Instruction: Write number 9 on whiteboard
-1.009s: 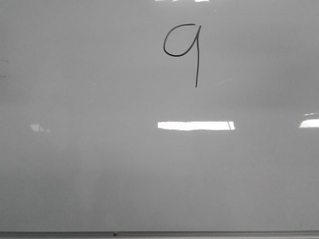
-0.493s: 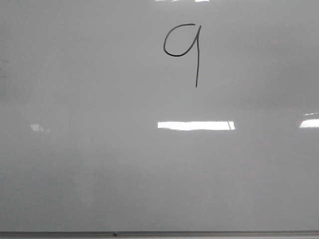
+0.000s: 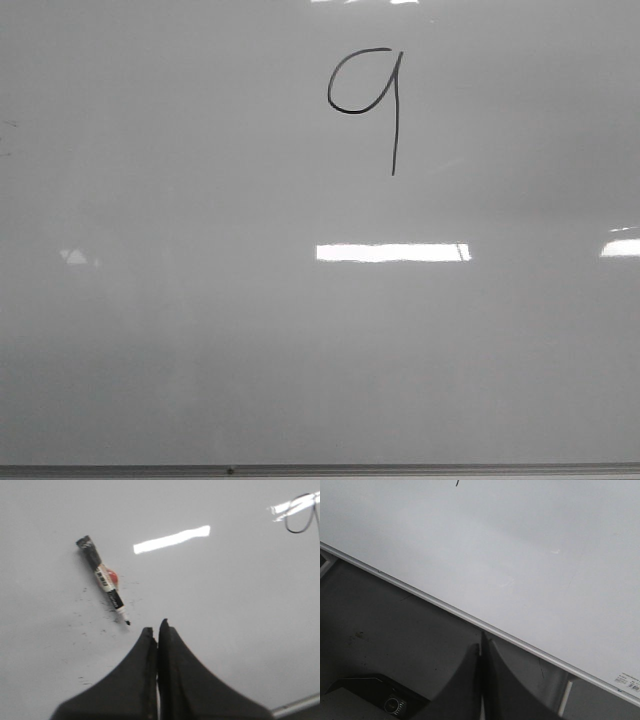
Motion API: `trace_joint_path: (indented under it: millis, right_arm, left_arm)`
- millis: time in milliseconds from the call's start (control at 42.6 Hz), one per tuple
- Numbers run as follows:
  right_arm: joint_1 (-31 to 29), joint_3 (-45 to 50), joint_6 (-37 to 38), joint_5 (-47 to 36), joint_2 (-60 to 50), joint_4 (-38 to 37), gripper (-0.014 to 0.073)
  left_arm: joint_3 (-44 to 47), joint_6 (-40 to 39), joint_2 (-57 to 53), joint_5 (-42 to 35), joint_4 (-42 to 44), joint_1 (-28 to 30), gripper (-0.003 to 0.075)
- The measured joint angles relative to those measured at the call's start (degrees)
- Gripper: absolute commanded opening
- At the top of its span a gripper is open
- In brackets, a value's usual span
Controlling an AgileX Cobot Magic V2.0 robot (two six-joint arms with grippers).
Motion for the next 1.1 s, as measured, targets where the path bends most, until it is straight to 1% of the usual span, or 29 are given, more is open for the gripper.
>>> trace_joint_path:
  millis: [94,305,493,587,728,986,1103]
  right_arm:
    - [0.0,0.0,0.0,0.0,0.0,0.0,-0.0069]
    - [0.0,0.0,0.0,0.04,0.0,0.0,-0.0069]
    - [0.0,0.0,0.0,0.13,0.0,-0.04,-0.0069]
    - [0.0,0.0,0.0,0.13,0.0,-0.04,-0.0069]
    - [0.0,0.12,0.0,0.13,-0.09,-0.04,-0.0069]
    - [0.0,0.21,0.0,0.13,-0.09,-0.04,-0.0069]
    - [0.0,0.21,0.0,0.13,-0.09,-0.04,-0.0069]
  left_arm:
    - [7.13,0.0,-5.34,-5.9,0.13,2.3,-0.0019]
    - [22.75,0.0,-16.52,-15.95,0.24,6.41,-0.0019]
    - [30.53,0.0,-18.17,-23.77,-0.93,7.9,-0.0019]
    - [30.95,0.0,-18.17,-27.13,-1.24,8.04,-0.0019]
    - [30.95,0.0,-18.17,-29.88,-1.34,8.04,-0.0019]
    - [30.95,0.0,-18.17,-30.25,-1.34,8.04,-0.0019]
    - [30.95,0.0,-18.17,-30.25,-2.82,8.04,-0.0019]
